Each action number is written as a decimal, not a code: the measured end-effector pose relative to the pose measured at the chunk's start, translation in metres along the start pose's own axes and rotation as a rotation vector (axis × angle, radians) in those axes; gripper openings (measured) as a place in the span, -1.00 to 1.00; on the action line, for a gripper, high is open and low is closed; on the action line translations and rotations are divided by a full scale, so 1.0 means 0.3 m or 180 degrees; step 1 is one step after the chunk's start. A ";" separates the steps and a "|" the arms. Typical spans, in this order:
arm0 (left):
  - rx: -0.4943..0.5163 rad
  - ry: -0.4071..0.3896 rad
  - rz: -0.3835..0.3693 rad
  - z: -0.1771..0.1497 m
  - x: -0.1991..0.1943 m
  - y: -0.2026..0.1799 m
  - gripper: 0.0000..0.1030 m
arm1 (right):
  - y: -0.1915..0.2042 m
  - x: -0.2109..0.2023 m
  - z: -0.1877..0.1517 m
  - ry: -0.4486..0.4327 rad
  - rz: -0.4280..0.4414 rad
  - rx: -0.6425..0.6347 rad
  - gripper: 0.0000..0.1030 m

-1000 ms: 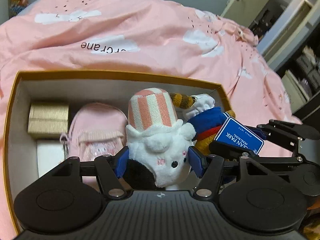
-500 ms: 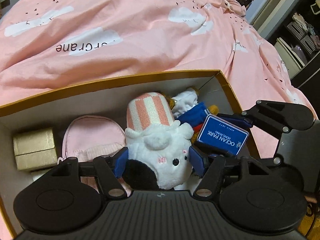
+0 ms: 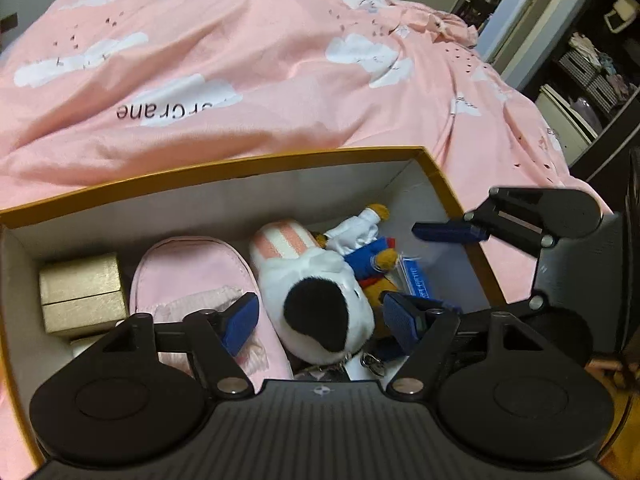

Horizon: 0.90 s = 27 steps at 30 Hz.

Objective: Organize objects
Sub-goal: 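Lower the white plush into the box with the left tool while the right tool lowers the duck plush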

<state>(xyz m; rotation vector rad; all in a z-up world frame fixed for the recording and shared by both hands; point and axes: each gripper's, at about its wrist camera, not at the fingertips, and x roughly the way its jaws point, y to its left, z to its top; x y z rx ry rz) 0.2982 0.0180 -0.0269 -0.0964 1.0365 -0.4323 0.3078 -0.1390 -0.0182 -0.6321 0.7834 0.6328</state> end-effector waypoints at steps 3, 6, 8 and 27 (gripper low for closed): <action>0.0160 -0.0051 0.0091 -0.030 -0.019 -0.033 0.37 | 0.010 -0.053 -0.010 -0.0015 0.0050 -0.0191 0.10; 0.0304 -0.0142 0.0286 -0.061 -0.014 -0.070 0.12 | 0.032 -0.088 -0.026 0.0050 0.0152 -0.0412 0.09; 0.0306 -0.0211 0.0405 -0.077 -0.004 -0.084 -0.05 | 0.058 -0.097 -0.040 0.0110 0.0164 -0.0549 0.08; -0.0370 -0.0598 0.0937 -0.159 0.037 -0.120 -0.13 | 0.103 0.009 -0.054 0.0242 -0.0017 -0.0510 -0.40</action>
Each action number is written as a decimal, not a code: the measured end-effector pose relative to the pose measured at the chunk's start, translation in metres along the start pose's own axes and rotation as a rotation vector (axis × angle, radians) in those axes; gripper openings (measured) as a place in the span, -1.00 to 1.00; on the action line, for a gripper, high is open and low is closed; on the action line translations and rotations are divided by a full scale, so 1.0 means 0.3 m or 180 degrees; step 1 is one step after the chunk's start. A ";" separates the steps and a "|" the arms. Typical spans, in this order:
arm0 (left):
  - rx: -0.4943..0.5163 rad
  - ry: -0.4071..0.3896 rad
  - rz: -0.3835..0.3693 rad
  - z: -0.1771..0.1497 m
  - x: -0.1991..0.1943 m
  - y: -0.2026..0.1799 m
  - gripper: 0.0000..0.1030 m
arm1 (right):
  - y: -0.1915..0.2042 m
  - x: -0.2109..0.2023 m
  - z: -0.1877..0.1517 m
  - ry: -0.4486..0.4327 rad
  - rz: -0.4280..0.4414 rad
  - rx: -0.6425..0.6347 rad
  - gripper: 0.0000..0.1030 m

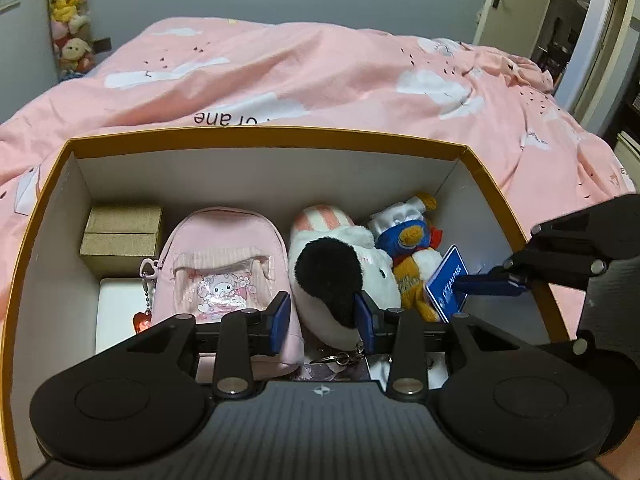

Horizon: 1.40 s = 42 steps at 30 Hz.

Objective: Organize objects
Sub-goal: 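Lower the white plush into the box with the left tool while the right tool lowers the duck plush, then open both tools and withdraw them toward the orange ball and yellow tape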

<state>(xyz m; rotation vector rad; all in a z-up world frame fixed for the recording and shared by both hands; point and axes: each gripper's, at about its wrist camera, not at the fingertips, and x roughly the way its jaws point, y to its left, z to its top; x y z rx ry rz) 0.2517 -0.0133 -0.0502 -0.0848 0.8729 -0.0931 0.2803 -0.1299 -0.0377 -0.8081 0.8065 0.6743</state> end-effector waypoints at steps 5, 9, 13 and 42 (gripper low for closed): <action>0.0040 -0.0052 0.0054 -0.008 -0.006 -0.009 -0.12 | 0.023 0.013 0.021 -0.0028 -0.0097 -0.0062 -0.40; 0.0060 -0.0096 0.0055 -0.012 -0.013 -0.012 -0.12 | 0.013 0.005 0.024 -0.0003 -0.0058 0.0032 -0.41; 0.0109 -0.0199 0.0087 -0.030 -0.039 -0.022 -0.09 | -0.017 -0.064 0.006 -0.0096 0.0050 0.0314 -0.34; 0.0509 -0.0148 -0.0529 -0.318 -0.449 -0.063 0.24 | 0.224 -0.482 -0.350 -0.0788 -0.0052 0.1688 0.38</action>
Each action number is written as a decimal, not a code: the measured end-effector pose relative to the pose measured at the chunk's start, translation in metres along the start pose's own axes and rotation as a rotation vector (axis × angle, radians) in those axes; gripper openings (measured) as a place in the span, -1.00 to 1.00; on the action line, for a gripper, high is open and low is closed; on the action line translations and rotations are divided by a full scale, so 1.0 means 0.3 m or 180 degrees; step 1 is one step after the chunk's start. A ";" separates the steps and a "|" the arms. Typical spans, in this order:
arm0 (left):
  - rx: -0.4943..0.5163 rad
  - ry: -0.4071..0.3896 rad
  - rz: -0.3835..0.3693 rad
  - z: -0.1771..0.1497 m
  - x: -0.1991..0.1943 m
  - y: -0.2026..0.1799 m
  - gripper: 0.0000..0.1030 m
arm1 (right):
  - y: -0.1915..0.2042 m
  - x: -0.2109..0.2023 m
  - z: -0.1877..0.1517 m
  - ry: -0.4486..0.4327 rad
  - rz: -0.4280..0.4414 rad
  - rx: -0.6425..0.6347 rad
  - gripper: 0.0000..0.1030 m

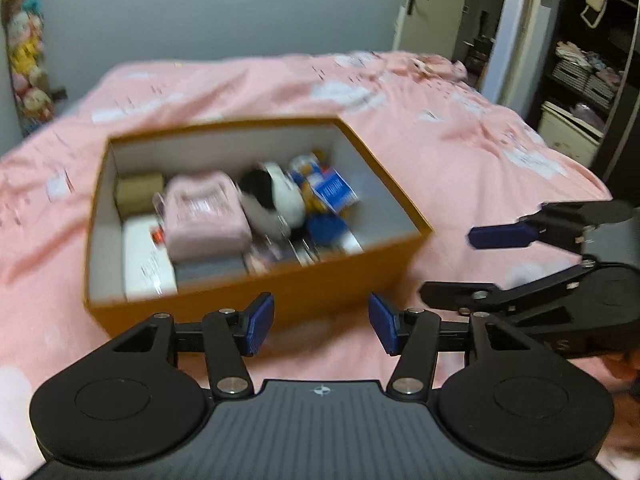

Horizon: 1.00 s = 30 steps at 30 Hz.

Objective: Organize objects
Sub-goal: 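Open both tools and withdraw them toward the orange ball and yellow tape, then grasp the orange crocheted ball with the left tool while the right tool grasps the yellow tape measure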

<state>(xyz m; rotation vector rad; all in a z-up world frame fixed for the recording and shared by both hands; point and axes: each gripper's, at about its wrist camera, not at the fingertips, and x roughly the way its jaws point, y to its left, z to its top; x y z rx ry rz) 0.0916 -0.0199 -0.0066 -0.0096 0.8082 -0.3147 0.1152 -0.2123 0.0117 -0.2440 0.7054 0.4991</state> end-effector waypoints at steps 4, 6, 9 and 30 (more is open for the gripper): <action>-0.0165 0.0355 -0.0238 -0.078 -0.007 0.004 0.23 | 0.008 0.011 -0.075 0.0312 0.0095 0.0263 0.36; -0.0197 0.0485 -0.0302 -0.114 -0.010 0.004 0.23 | 0.012 0.015 -0.108 0.0449 0.0154 0.0375 0.33; -0.0210 0.0641 -0.0335 -0.157 -0.015 0.002 0.17 | 0.026 0.015 -0.158 0.0622 0.0194 0.0469 0.16; -0.0079 0.1205 -0.0797 -0.277 0.021 -0.078 0.00 | 0.043 0.043 -0.353 0.1385 0.0288 0.0808 -0.18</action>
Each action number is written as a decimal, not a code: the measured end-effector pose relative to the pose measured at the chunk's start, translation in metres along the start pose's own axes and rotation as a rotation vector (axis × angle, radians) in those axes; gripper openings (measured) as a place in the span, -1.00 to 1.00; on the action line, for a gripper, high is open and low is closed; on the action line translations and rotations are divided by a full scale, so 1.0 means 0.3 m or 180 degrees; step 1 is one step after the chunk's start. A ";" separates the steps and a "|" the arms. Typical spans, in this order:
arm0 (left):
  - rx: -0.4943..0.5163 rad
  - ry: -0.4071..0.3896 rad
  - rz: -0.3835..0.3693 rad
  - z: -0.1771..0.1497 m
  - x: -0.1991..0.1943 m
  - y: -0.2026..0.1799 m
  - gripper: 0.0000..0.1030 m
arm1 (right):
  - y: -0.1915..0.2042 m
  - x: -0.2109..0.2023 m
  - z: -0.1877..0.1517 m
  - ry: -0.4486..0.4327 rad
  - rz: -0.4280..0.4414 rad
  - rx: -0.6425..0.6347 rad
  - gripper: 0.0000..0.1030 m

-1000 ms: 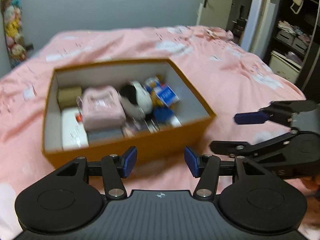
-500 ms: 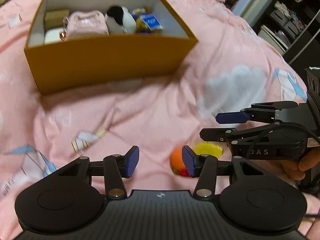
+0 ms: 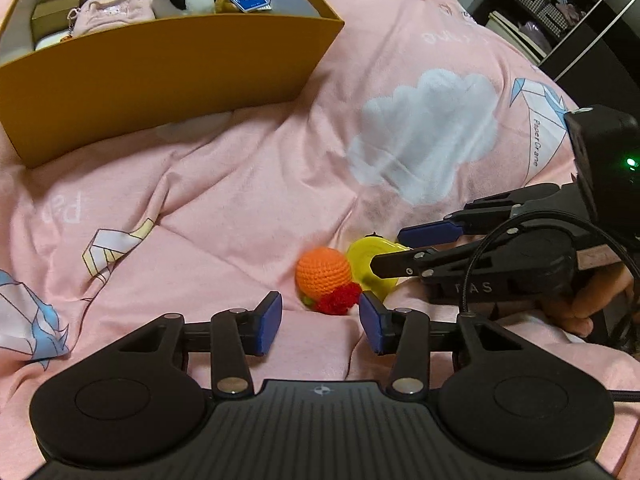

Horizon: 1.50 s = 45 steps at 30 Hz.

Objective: Organize objects
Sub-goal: 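Grasp the orange crocheted ball with the left tool while the right tool grasps the yellow tape measure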

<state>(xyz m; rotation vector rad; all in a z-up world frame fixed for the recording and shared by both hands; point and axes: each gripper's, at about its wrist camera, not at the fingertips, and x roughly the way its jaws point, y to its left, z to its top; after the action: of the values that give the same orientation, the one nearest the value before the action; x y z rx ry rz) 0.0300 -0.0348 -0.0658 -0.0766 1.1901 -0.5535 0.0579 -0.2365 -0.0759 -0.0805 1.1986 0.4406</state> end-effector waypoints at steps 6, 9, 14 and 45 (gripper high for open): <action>-0.0032 0.0062 -0.0022 -0.002 0.017 0.001 0.00 | -0.037 0.052 -0.012 0.0172 0.0128 0.0194 -0.18; -0.0055 0.0092 -0.0021 0.000 0.029 0.012 0.00 | -0.053 0.085 -0.012 0.0265 0.0252 0.0281 -0.15; -0.0022 0.0147 -0.0014 0.007 0.052 0.018 -0.02 | -0.056 0.115 -0.003 0.0354 0.0440 0.0301 -0.06; -0.0121 0.0242 0.0008 -0.019 0.091 0.095 -0.01 | 0.033 0.105 0.007 0.0400 0.0383 -0.0456 -0.20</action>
<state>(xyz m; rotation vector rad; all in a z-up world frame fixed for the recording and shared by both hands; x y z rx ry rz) 0.0423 -0.0211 -0.1012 -0.0873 1.2748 -0.5356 0.0652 -0.2178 -0.1023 -0.1618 1.2985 0.6344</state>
